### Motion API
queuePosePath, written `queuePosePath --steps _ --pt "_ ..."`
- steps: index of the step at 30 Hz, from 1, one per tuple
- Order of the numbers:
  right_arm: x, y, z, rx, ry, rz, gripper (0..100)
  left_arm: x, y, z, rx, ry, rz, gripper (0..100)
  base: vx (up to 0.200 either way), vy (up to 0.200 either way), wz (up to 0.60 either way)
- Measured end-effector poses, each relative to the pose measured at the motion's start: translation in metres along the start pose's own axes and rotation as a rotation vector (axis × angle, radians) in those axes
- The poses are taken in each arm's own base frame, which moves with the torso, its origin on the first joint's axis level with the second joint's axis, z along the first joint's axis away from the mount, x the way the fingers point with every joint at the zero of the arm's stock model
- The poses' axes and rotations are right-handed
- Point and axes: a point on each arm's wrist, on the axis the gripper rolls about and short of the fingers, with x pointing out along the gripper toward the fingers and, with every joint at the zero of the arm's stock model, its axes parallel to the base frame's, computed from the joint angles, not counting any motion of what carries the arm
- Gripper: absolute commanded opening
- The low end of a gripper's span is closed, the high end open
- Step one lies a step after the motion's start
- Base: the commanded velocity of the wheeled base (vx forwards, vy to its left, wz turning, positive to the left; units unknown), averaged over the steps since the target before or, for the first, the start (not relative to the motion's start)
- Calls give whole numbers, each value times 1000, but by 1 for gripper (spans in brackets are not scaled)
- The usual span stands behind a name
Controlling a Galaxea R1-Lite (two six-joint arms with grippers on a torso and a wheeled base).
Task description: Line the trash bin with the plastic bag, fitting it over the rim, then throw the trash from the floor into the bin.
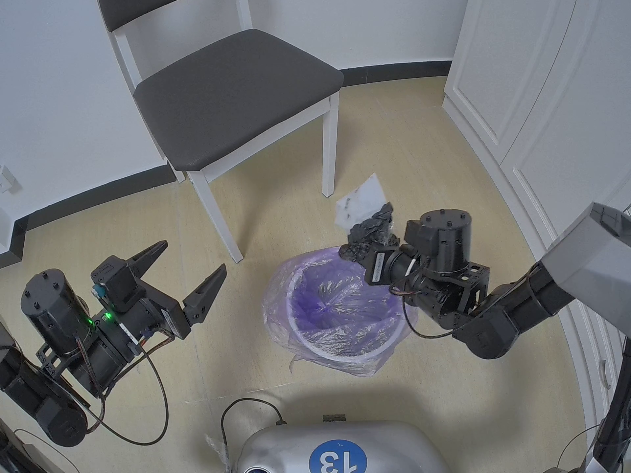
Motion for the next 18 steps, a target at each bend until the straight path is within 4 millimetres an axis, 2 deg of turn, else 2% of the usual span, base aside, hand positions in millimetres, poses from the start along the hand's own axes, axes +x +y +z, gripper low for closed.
queuePosePath --steps 6,7,14,18 --pt "10 7 -15 -81 50 54 0 0 0 0 -1 -1 0 100 0 0 0" --pt "17 8 -23 -107 64 70 0 0 0 1 -1 -6 -4 100 0 0 0" --pt "49 4 -37 -146 67 72 0 -3 0 3 -4 -17 -47 100 0 0 0" --pt "58 1 -48 -155 89 75 0 -3 3 3 -6 -18 -40 100 0 0 0"
